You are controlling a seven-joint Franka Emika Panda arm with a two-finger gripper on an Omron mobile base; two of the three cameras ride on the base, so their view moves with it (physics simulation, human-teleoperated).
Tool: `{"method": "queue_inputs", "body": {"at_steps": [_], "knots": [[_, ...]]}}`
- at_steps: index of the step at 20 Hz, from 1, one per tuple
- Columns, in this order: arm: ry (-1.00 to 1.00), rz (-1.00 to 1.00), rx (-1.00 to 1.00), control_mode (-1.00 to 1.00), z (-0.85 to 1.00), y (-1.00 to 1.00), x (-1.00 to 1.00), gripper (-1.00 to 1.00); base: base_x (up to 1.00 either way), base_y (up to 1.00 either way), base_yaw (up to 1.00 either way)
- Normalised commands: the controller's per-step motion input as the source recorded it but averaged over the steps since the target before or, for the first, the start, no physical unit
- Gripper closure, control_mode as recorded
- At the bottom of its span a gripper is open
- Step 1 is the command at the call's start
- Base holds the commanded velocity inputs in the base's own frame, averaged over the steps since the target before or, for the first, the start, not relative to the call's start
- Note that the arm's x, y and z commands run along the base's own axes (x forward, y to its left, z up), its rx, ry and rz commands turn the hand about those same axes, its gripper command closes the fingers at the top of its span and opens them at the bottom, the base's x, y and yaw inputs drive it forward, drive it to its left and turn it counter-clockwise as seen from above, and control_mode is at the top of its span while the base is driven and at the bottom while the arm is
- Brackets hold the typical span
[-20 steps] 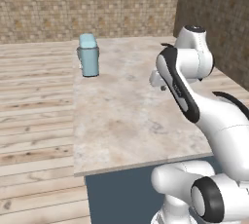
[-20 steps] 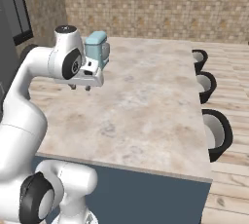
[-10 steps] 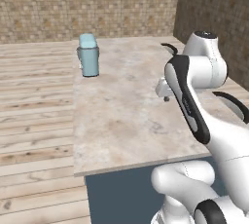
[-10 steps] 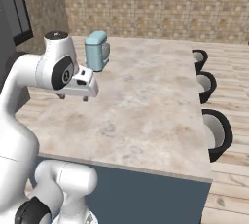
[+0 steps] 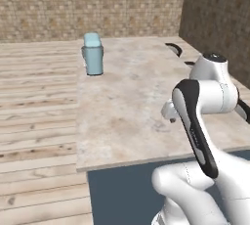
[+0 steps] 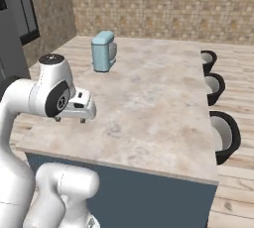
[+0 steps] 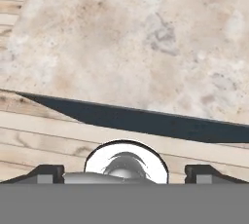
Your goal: Navigate to the toaster oven.
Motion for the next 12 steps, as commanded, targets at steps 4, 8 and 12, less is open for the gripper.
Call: {"method": "queue_inputs", "body": {"at_steps": [4,8,12], "knots": [[0.0,0.0,0.0,1.0,0.0,0.0,0.0,-1.0,-0.56,0.0,0.52],[0.0,0.0,0.0,1.0,0.0,0.0,0.0,-1.0,-0.28,0.15,0.69],[0.0,0.0,0.0,1.0,0.0,0.0,0.0,-1.0,0.0,0.36,0.75]]}}
